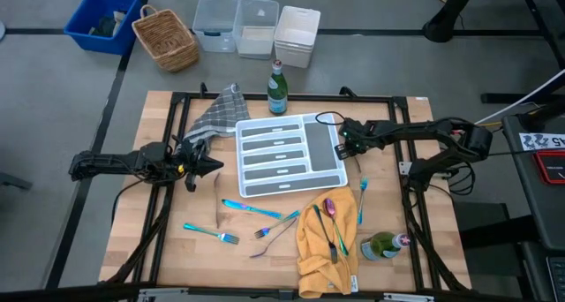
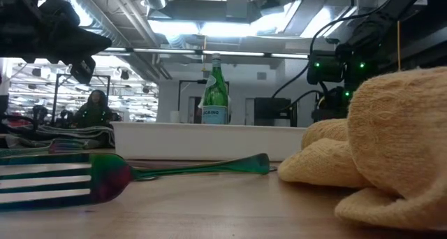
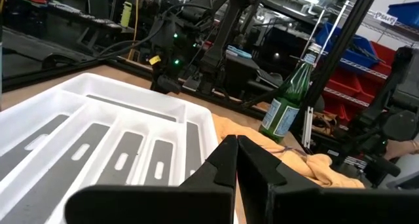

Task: Sort silverware
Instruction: Put the fork in the silverware tray

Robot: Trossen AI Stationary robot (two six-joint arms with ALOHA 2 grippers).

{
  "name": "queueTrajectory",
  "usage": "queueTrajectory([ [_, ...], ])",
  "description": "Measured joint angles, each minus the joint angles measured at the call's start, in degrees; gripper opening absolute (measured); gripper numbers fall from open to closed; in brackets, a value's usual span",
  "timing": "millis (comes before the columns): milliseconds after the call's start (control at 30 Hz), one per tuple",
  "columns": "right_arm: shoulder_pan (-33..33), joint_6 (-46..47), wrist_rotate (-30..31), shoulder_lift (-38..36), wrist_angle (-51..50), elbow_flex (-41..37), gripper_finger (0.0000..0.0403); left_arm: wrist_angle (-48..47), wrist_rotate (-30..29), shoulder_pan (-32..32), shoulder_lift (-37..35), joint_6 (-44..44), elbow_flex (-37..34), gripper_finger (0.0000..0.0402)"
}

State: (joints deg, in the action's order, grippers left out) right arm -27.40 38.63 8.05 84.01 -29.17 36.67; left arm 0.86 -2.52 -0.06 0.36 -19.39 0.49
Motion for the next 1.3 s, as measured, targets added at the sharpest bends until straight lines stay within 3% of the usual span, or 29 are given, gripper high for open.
queueTrajectory([
  [200, -0.02, -0.07, -0.63, 0.04, 0.77, -0.07, 0.0010, 0.00, 0.00, -0.01, 0.00, 0.21, 0.00, 0.0000],
  [433, -0.02, -1.84, -1.83, -0.08, -2.25, 3.29, 0.0007, 0.00, 0.00, -0.01, 0.00, 0.24, 0.00, 0.0000],
  [967, 0.06, -9.20, -2.44, -0.17, -14.32, 22.12, 0.0003, 0.00, -0.01, 0.00, 0.00, 0.26, 0.00, 0.0000],
  [1300, 0.07, -9.24, -1.56, -0.28, -20.80, 23.30, 0.0002, 0.01, -0.04, 0.01, -0.02, 0.28, 0.00, 0.0000],
])
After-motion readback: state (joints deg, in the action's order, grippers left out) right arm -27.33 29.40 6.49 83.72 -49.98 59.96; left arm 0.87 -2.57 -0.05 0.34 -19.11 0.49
